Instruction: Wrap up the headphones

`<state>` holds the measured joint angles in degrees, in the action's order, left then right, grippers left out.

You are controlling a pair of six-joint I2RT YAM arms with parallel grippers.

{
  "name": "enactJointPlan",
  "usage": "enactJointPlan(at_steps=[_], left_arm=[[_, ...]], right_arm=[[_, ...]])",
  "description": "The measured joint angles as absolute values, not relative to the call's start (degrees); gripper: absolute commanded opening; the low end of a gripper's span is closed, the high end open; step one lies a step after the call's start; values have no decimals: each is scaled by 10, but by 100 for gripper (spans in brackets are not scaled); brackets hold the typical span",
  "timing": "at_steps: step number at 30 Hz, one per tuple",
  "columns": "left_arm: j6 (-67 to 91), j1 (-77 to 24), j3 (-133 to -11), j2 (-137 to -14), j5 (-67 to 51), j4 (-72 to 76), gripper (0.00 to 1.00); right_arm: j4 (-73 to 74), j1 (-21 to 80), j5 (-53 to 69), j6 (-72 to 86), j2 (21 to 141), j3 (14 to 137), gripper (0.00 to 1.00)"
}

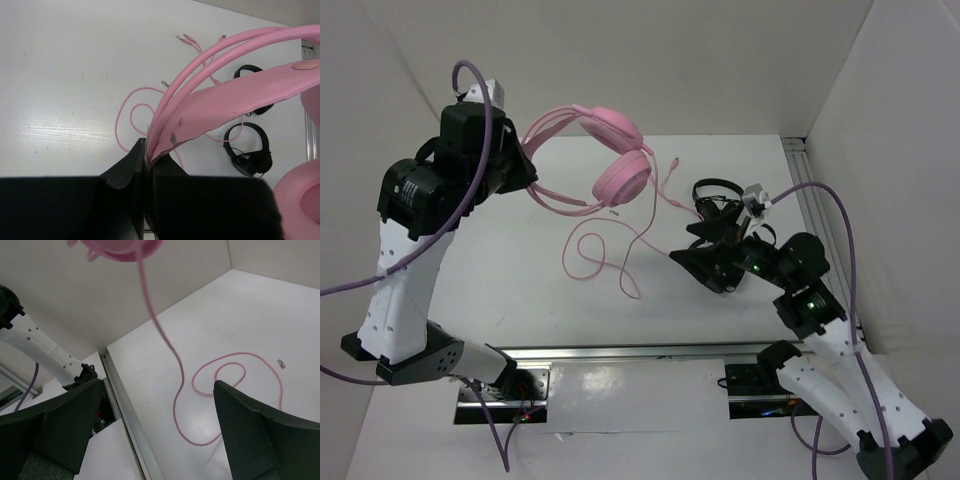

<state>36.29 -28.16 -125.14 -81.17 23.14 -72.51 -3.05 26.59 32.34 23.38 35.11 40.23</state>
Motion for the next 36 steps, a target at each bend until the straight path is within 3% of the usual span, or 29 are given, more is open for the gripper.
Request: enactJointPlan(at_steps=[13, 17, 18, 21, 25, 28, 29, 32, 36], left_arm=[[356, -252, -1252, -816, 164, -781, 0], [354, -243, -1252, -815, 146, -780, 0], [354, -241, -1252, -815, 142, -779, 0], [354, -232, -1252, -815, 135, -779, 0], [356, -206, -1252, -813, 132, -779, 0], [358, -176, -1247, -802, 133, -775, 0], [359, -163, -1239, -795, 133, -771, 0], [360, -135, -1212, -774, 133, -756, 0], [359, -112, -1164, -754, 130, -738, 0]], right_arm=[[-342, 327, 402, 264, 673, 374, 97], [-403, 364, 404, 268, 729, 375, 83], [-416, 369, 404, 270, 742, 375, 76], [-469, 381, 405, 278, 791, 376, 68], [-537, 384, 406, 295, 858, 363, 44], [-577, 385, 405, 313, 880, 330, 38], [-592, 387, 403, 316, 882, 316, 24], [-606, 393, 398, 322, 883, 295, 0], [-590, 401, 370, 310, 849, 288, 1]])
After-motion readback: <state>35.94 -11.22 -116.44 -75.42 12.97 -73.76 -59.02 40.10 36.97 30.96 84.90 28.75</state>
